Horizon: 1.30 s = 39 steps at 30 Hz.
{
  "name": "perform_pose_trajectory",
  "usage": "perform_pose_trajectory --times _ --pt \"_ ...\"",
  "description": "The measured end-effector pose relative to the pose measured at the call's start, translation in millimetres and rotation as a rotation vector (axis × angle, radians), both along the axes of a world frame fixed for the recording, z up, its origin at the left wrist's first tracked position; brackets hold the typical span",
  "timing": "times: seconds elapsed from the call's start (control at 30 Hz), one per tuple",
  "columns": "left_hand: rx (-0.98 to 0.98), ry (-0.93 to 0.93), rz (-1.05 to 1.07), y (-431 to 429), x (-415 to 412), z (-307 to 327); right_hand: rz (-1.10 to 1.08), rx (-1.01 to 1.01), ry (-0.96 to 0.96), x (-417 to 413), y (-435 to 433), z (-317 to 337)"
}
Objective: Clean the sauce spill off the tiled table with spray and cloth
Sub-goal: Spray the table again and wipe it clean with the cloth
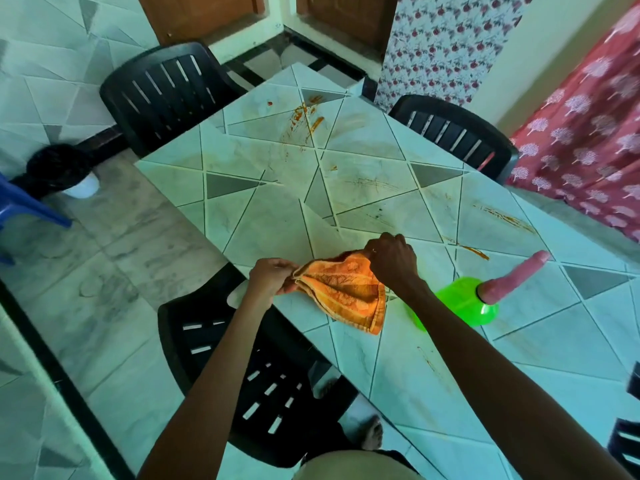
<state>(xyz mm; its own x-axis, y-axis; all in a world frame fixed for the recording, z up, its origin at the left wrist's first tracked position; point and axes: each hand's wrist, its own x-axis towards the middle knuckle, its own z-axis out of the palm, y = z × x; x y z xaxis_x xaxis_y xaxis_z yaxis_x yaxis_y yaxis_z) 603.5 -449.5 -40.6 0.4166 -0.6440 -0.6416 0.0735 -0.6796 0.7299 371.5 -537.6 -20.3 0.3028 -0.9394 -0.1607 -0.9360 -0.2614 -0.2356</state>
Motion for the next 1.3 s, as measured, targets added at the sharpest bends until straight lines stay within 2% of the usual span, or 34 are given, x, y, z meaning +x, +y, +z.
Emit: perform_pose_trajectory --times 0.07,0.17,0.23,0.3,0.37,0.4,0.5,0.6,0.67,0.7,0.87,1.0,1.13,1.23,1.3 --pt "0.055 -0.139 -0.131 -6 3 2 0.046 0.112 0.091 3 -8 2" --pt "0.141 -0.508 -0.487 -4 3 7 0.079 0.21 0.161 2 -8 1" --pt "0.16 -0.715 -0.609 -1 -1 13 0.07 0.164 0.129 0 -4 -2" --pt "0.142 -0.799 -0.621 -3 -2 14 0.071 0.105 0.119 0 -1 -4" --pt "0.102 -0.73 -0.595 -11 1 10 0.07 0.08 0.107 3 -2 -4" --pt "0.074 -0.624 -0.538 -16 3 8 0.07 0.079 0.096 3 -4 -4" --pt "-0.055 -0.107 -0.141 -28 8 10 0.084 0.18 0.083 2 -15 -1" --pt "-0.117 0.208 0.117 -37 14 11 0.23 0.425 0.169 -3 -26 6" --pt "-0.092 0.278 0.203 -43 17 3 0.261 0.488 0.168 -5 -27 7" --pt "-0.08 0.293 0.243 -46 18 -2 0.229 0.454 0.128 -6 -27 5" --pt "-0.127 0.328 0.383 -61 14 -14 -0.126 0.064 -0.071 13 -37 1" --pt "-0.27 0.147 0.256 -74 16 -27 -0.106 -0.079 -0.177 33 -45 -9" --pt "-0.302 -0.025 -0.01 -69 19 -39 -0.093 0.001 -0.252 40 -38 -21" --pt "-0.182 -0.411 -0.131 -57 22 -49 -0.253 0.01 -0.216 35 -19 -27" --pt "-0.039 -0.627 -0.258 -45 24 -63 -0.432 0.127 -0.154 28 -5 -33"
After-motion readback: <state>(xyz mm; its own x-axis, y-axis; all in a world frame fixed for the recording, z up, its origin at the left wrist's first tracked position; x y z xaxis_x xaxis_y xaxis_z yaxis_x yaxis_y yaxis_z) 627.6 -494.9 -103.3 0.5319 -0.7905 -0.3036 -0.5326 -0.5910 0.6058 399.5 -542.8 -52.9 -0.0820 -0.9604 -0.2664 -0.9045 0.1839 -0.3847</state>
